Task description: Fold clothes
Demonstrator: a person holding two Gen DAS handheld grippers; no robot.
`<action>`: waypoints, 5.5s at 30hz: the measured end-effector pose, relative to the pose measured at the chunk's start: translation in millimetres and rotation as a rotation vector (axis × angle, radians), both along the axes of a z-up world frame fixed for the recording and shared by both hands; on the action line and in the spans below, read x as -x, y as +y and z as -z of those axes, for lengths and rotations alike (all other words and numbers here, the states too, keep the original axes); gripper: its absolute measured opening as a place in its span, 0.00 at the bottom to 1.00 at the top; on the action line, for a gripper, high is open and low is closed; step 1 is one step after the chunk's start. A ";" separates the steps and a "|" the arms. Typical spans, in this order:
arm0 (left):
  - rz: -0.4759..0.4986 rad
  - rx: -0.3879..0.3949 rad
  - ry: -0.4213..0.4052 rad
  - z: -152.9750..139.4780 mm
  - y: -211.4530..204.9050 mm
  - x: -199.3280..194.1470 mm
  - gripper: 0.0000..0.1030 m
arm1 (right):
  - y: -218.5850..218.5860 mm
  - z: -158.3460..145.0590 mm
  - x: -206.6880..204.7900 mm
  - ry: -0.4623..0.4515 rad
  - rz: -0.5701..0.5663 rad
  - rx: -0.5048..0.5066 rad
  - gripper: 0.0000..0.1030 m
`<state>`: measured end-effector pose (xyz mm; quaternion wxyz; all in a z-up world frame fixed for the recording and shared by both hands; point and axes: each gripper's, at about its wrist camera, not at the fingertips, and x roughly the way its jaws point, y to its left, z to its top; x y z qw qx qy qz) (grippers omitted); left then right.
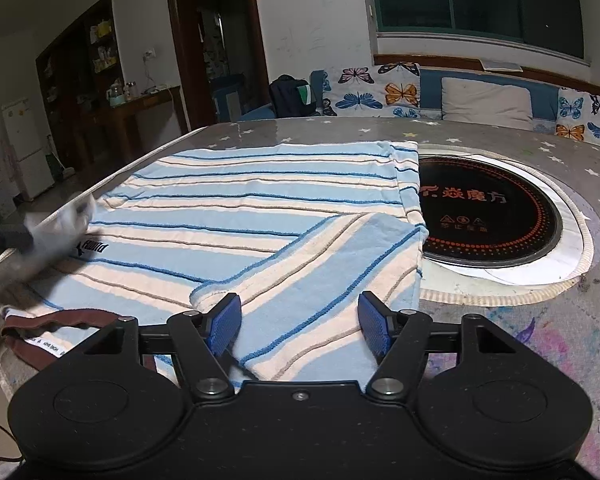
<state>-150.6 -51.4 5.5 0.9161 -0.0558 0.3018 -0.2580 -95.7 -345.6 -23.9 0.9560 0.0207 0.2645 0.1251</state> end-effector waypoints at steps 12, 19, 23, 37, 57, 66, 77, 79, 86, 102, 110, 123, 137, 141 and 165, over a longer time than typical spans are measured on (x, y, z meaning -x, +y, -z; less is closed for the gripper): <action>-0.107 -0.003 -0.039 -13.0 27.2 -37.8 0.32 | 4.5 0.7 3.5 -0.002 -0.004 0.010 0.74; -0.096 -0.048 0.004 1.4 18.5 -66.8 0.31 | 7.2 1.0 1.9 -0.001 -0.006 0.017 0.78; -0.096 -0.026 0.048 14.0 18.3 -77.9 0.33 | 8.7 1.2 1.0 0.000 -0.008 0.021 0.80; -0.087 -0.033 -0.010 1.3 33.7 -27.7 0.44 | 15.1 3.5 6.2 0.002 -0.021 0.028 0.98; -0.022 -0.126 -0.026 4.0 46.9 9.3 0.50 | 5.5 -11.1 25.7 0.027 -0.070 0.131 1.00; 0.148 -0.303 -0.130 3.7 36.5 52.0 0.52 | 2.0 -13.1 37.5 0.024 -0.121 0.212 1.00; 0.262 -0.442 -0.234 16.6 2.6 58.6 0.54 | 6.0 -13.7 40.8 0.007 -0.170 0.280 1.00; 0.272 -0.444 -0.239 17.6 0.0 56.5 0.52 | 6.7 -13.8 41.4 0.004 -0.179 0.292 1.00; 0.279 -0.417 -0.242 17.3 -5.1 50.5 0.15 | 9.3 -14.2 43.5 -0.006 -0.211 0.335 1.00; 0.116 -0.291 -0.180 0.5 -7.4 -25.2 0.08 | 9.5 -25.6 19.6 -0.027 -0.249 0.346 1.00; 0.104 -0.288 -0.143 7.4 -6.7 -32.9 0.08 | 13.2 -22.4 23.0 0.009 -0.315 0.344 1.00; 0.238 -0.341 -0.237 -2.3 30.8 38.4 0.33 | 19.2 -17.3 28.5 0.067 -0.423 0.340 0.49; 0.423 -0.492 -0.297 21.6 14.8 49.7 0.47 | 30.5 -21.8 35.5 0.096 -0.465 0.346 0.19; 0.455 -0.478 -0.274 23.9 13.1 42.2 0.22 | 33.0 -20.5 35.7 0.091 -0.467 0.358 0.19; 0.290 -0.163 -0.260 -45.7 50.1 123.3 0.05 | 33.8 -69.4 19.4 -0.003 -0.481 0.340 0.04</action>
